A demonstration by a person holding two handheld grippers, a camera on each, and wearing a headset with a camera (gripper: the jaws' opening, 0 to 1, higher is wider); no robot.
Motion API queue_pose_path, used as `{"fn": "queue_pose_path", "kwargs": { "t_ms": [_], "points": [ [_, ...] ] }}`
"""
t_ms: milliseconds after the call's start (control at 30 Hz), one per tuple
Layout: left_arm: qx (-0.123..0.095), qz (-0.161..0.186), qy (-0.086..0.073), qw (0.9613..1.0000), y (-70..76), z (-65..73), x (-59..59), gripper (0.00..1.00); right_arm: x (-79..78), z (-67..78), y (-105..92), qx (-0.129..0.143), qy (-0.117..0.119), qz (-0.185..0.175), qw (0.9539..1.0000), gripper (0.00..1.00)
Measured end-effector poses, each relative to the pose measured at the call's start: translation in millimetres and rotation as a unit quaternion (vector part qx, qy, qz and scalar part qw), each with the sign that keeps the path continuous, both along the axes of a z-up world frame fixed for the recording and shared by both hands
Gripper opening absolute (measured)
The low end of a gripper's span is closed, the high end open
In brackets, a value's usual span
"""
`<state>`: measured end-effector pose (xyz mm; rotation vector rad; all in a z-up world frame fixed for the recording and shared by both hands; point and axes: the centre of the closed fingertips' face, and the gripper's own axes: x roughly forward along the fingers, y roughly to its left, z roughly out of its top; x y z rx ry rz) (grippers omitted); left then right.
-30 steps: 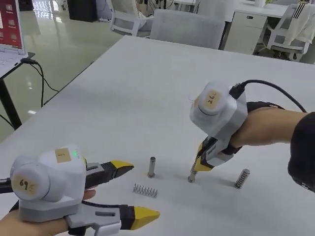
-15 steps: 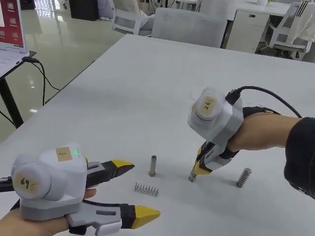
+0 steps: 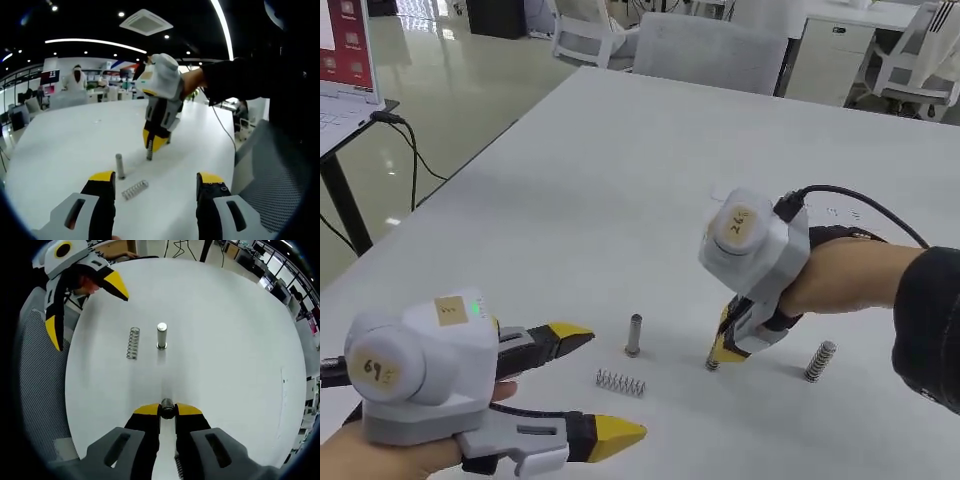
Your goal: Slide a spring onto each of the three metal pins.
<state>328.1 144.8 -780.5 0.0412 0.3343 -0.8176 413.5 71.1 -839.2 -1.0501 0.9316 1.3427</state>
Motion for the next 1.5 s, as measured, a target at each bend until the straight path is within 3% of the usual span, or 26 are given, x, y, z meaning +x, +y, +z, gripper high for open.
{"fn": "queue_pose_path", "kwargs": {
  "t_ms": [300,667,1033,1500],
  "points": [
    [0.0,-0.001,0.0,1.0,-0.1,-0.1,0.3,0.61,0.4,-1.9,-0.9,0.001,0.001,0.002,1.0,0.09],
    [0.0,-0.002,0.0,1.0,0.1,-0.7,0.8,0.61,2.0,-1.4,-1.3,0.006,-0.005,0.006,1.0,0.2],
    [0.002,-0.005,0.0,1.0,-1.6,-0.2,0.6,0.61,2.1,6.3,3.3,0.017,-0.013,0.01,0.9997,0.22],
    [0.004,-0.007,-0.003,1.0,-2.3,3.1,-1.5,0.61,-9.3,21.8,20.7,0.036,-0.02,0.028,0.9988,0.22]
  ]
}}
